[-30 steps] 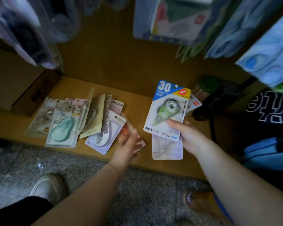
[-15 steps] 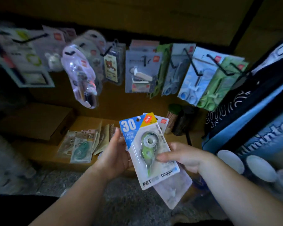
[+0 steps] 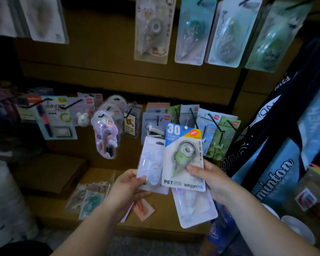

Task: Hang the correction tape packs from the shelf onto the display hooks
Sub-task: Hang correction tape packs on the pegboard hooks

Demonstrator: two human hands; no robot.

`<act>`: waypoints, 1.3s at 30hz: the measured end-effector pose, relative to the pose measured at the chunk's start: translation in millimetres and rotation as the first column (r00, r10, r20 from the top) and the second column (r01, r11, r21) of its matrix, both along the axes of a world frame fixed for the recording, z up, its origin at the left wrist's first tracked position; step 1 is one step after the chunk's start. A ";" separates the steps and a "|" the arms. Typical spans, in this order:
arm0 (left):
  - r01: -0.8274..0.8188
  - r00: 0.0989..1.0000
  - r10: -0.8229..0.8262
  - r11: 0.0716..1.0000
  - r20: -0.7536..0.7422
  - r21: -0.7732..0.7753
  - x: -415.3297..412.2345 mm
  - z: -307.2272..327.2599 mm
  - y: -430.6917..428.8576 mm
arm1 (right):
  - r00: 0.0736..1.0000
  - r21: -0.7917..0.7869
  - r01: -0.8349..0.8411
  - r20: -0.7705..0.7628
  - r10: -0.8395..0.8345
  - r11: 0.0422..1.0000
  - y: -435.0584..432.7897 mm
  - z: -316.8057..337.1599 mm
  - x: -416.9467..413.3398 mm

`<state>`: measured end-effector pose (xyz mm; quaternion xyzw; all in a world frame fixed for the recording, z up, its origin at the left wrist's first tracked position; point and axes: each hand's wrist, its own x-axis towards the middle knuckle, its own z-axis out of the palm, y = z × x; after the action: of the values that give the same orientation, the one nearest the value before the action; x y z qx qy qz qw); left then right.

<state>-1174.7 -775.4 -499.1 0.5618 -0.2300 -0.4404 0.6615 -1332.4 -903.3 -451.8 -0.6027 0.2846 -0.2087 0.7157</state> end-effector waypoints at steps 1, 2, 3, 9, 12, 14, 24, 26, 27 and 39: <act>0.031 0.999 -0.031 1.000 0.031 0.000 -4.0 4.2 1.8 | 0.998 0.003 0.038 0.047 -0.038 0.999 2.4 3.9 1.6; 0.068 0.996 -0.067 0.998 0.060 -0.002 -8.4 8.6 3.2 | 0.993 0.009 0.066 0.095 -0.067 0.998 4.5 7.0 4.5; 0.093 0.992 -0.092 0.996 0.084 -0.005 -12.6 12.7 4.3 | 0.986 0.010 0.100 0.134 -0.101 0.995 7.3 10.6 7.8; 0.149 0.988 -0.144 0.986 0.061 -0.077 -22.3 28.7 7.5 | 0.908 -0.048 0.283 0.336 -0.251 0.958 14.7 24.7 25.7; 0.138 0.990 -0.140 0.980 -0.009 -0.143 -26.2 36.1 9.6 | 0.886 -0.085 0.316 0.382 -0.262 0.945 19.0 27.7 33.3; 0.130 0.991 -0.122 0.980 0.058 -0.150 -28.2 39.3 9.4 | 0.889 -0.094 0.308 0.384 -0.251 0.947 23.0 29.4 37.9; -0.020 0.983 0.051 0.985 0.179 -0.170 -26.7 57.8 0.2 | 0.896 -0.151 0.332 0.358 -0.262 0.931 28.7 55.4 45.7; -0.010 0.982 0.043 0.984 0.182 -0.177 -23.8 64.2 0.4 | 0.899 -0.181 0.344 0.345 -0.268 0.921 28.1 67.2 46.2; -0.006 0.981 0.040 0.983 0.187 -0.182 -22.7 67.9 1.2 | 0.900 -0.195 0.351 0.342 -0.272 0.916 27.2 73.8 46.2; -0.095 0.949 0.166 0.961 0.268 -0.259 -4.2 131.0 29.6 | 0.842 -0.243 0.460 0.424 -0.332 0.854 39.6 154.6 36.0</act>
<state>-1178.9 -745.8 -368.1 0.5488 -0.3376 -0.2777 0.7126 -1296.4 -863.7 -297.2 -0.5925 0.2260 -0.5081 0.5828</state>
